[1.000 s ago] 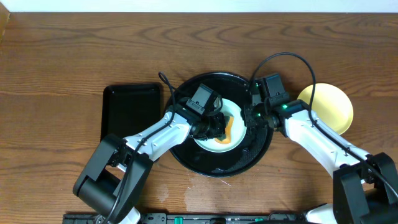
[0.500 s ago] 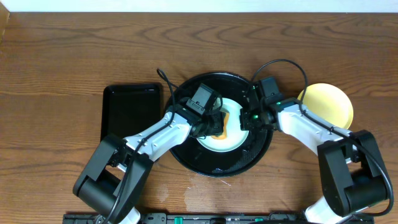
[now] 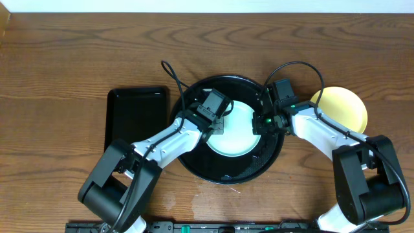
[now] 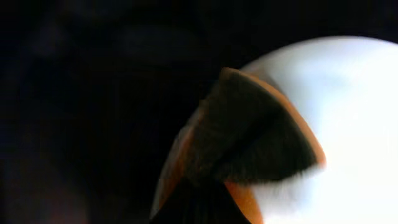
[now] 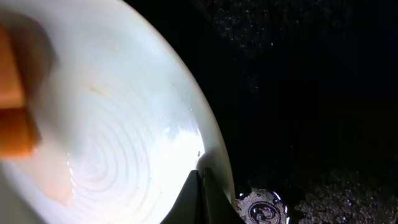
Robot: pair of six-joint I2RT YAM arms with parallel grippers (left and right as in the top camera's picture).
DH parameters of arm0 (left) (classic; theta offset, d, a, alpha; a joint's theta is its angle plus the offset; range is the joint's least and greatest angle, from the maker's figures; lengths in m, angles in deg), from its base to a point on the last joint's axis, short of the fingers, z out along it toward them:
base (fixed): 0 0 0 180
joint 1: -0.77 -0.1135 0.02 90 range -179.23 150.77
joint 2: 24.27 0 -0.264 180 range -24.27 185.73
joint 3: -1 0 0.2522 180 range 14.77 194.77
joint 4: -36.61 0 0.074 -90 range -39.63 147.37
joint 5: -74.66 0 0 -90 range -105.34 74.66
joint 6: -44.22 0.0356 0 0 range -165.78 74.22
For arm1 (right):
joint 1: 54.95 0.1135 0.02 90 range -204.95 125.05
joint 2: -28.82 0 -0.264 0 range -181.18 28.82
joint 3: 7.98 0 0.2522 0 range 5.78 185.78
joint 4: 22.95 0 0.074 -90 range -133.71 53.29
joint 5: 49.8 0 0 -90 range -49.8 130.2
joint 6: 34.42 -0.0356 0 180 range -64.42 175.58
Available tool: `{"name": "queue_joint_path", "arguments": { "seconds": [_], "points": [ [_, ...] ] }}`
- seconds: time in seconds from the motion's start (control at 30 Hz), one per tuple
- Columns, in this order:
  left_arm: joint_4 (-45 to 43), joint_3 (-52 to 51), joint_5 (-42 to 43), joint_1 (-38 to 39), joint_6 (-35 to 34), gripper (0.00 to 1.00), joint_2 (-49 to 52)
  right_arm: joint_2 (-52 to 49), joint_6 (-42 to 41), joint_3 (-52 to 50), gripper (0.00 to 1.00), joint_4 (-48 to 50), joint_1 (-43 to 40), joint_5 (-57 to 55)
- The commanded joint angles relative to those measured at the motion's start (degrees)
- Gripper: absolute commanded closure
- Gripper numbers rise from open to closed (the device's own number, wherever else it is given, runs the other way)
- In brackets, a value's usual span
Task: Clean dirty plates on tray and stack at the side
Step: 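Wipe the held green plate with the sponge in the left gripper, then return the sponge to the small black tray with the left gripper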
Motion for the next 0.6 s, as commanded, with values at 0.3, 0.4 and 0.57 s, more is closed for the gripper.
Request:
{"name": "queue_joint_path", "arguments": {
  "seconds": [0.3,0.4,0.57],
  "points": [
    [5.46,7.61,-20.28,-0.83,4.92,0.92,0.39,-1.16,1.44,-0.37,0.99,-2.51,-0.50,-7.34],
    [7.37,8.85,-17.11,-1.01,4.94,0.93,-1.38,-1.16,1.44,-0.35,0.99,-2.49,-0.50,-7.32],
    [13.40,8.98,-8.85,-3.56,2.91,0.93,-6.86,-0.66,1.46,-0.35,0.99,-2.29,-0.50,-7.19]
  ]
}}
